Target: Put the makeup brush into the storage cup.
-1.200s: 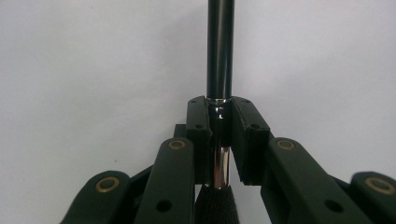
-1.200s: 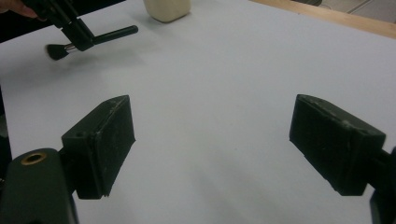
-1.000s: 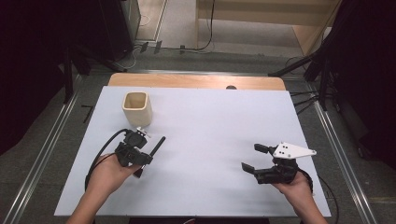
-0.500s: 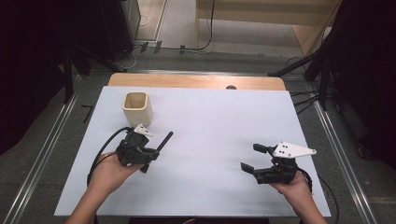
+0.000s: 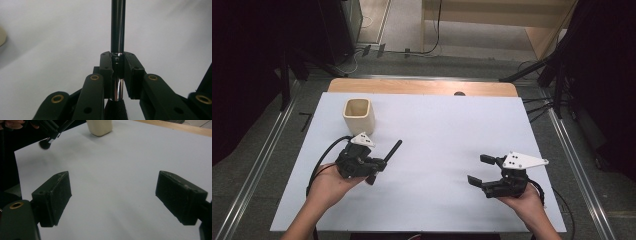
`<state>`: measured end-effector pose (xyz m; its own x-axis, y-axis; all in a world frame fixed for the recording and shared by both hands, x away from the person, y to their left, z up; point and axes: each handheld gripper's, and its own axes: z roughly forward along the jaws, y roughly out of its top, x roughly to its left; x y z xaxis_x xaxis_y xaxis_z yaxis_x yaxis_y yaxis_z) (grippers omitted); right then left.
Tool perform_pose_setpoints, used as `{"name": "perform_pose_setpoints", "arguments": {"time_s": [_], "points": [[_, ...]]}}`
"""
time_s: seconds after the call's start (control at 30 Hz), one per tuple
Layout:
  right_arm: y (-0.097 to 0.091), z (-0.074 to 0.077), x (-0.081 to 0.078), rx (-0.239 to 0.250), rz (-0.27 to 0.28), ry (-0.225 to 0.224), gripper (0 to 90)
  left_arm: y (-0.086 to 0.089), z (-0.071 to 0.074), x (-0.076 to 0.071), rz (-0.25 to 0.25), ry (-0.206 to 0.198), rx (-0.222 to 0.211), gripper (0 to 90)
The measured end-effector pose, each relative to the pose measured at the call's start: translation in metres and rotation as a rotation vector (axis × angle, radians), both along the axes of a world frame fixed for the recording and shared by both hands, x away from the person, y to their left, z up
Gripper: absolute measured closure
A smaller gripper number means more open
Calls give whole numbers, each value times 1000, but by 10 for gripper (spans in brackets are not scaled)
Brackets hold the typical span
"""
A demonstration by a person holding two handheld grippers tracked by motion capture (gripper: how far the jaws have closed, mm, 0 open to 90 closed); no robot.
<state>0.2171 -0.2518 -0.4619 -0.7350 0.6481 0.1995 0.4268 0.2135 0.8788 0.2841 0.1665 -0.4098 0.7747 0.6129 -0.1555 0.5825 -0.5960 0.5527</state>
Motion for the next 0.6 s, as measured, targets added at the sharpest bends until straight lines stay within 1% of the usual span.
{"name": "perform_pose_setpoints", "arguments": {"time_s": [0.07,0.1,0.23,0.27,0.37,0.5,0.57,0.6], "points": [[1,0,0,2,11,3,141,0,0,0,-8,2,-7,791],[2,0,1,3,19,0,141,0,0,-1,-14,-3,-11,791],[6,0,1,-5,42,-6,141,-1,1,0,-25,8,-28,791],[7,0,0,-5,54,-8,141,-1,1,-1,-29,5,-28,791],[10,1,0,-2,67,-7,141,-2,1,-2,-57,1,-25,792],[17,1,2,-20,103,-13,141,-8,1,-3,-87,-2,-18,792],[20,3,3,-23,127,-18,141,-11,1,-4,-111,-5,-11,792],[20,3,3,-23,127,-18,141,-13,1,-4,-120,-2,-13,792]]}}
